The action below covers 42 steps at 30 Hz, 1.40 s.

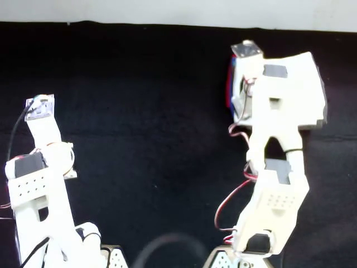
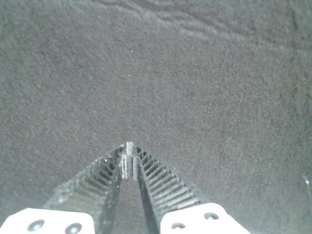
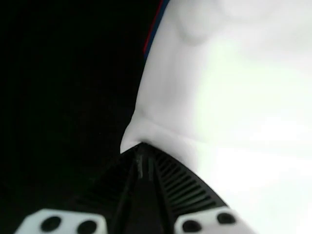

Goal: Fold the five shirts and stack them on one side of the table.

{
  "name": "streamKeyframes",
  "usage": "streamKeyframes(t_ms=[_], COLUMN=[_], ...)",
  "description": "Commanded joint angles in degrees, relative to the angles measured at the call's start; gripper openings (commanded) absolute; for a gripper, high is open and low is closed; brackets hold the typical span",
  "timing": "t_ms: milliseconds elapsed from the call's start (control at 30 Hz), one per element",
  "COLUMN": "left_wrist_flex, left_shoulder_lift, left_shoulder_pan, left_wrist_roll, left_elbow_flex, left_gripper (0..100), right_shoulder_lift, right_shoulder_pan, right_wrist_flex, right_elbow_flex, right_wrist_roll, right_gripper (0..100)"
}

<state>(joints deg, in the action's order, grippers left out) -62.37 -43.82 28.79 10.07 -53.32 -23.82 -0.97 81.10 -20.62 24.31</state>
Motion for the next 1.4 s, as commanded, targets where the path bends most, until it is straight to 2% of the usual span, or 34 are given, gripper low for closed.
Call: streamKeyframes(t_ms=[0,133,233,333,433,600,800,900,1033,1367], left_wrist_flex=[0.70,0.35,0.26,-1.67,-5.98,-9.23,-9.05,-5.63,-2.11,-1.23], left_shoulder_lift=[-1.27,-1.27,-1.36,-1.36,-1.36,-1.36,-1.45,-4.70,-17.63,-53.58], left_shoulder_pan=[-0.66,-0.66,-0.92,-3.56,-9.01,-15.87,-16.40,-16.31,-16.40,-16.57], left_wrist_roll=[0.44,0.44,0.44,0.44,0.44,0.44,0.53,0.53,0.53,0.53], left_elbow_flex=[0.31,0.48,0.48,0.22,0.22,0.13,-3.56,-8.75,-16.22,-36.35], left_gripper=[1,1,1,1,1,1,1,1,1,1], right_shoulder_lift=[6.29,14.11,21.23,27.38,33.27,45.14,61.23,69.41,79.34,96.31], right_shoulder_pan=[0.48,0.13,0.13,0.13,0.22,0.48,0.31,0.48,0.48,0.22], right_wrist_flex=[1.36,9.27,15.60,19.65,19.03,9.89,-5.05,-10.68,-15.87,-26.86], right_elbow_flex=[-3.38,-10.51,-12.62,-9.80,-2.33,18.15,47.25,57.36,70.29,98.42], right_wrist_roll=[0.35,0.18,-3.16,-6.86,-9.05,-12.13,-12.13,-12.13,-11.87,-12.13], right_gripper=[0.6,0.6,0.6,0.6,0.6,0.6,0.6,0.6,0.6,0.9])
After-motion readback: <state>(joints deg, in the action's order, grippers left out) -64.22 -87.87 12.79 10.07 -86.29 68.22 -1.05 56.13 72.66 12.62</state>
